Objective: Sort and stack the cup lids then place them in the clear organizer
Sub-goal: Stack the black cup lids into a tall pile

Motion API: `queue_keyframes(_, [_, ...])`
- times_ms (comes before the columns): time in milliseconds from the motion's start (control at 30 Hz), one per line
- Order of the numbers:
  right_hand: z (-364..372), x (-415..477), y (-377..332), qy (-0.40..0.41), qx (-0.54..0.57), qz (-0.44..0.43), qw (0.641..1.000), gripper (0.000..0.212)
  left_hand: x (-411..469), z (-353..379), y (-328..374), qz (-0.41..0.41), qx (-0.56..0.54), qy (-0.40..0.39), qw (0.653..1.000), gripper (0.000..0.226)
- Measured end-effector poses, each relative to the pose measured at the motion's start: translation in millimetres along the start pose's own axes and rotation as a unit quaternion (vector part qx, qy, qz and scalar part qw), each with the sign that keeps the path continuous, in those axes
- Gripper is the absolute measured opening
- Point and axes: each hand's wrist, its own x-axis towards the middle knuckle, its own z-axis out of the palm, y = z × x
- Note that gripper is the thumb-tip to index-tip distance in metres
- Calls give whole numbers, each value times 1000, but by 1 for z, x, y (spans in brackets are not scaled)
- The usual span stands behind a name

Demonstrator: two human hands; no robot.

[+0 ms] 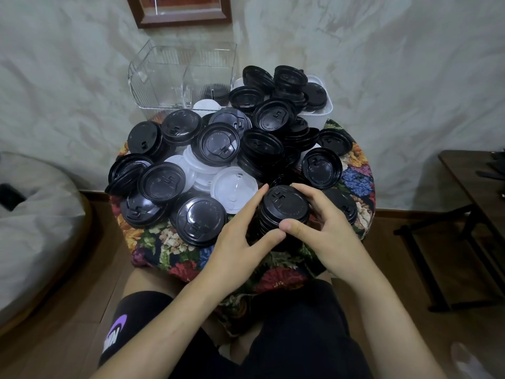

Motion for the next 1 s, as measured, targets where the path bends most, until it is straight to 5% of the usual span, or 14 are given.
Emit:
queue_keyframes(200, [-1, -1, 4, -9, 6, -3, 1000, 69, 1, 1, 0, 2, -53, 26, 998, 47])
queue_keyframes(867, [11, -5, 7, 7, -11, -16, 1000, 72, 2, -9, 3, -3, -21, -18, 1000, 46])
queue_keyframes(1000, [9, -4, 7, 3, 3, -11, 1000, 74, 11, -22, 10, 51, 68, 50, 995, 36])
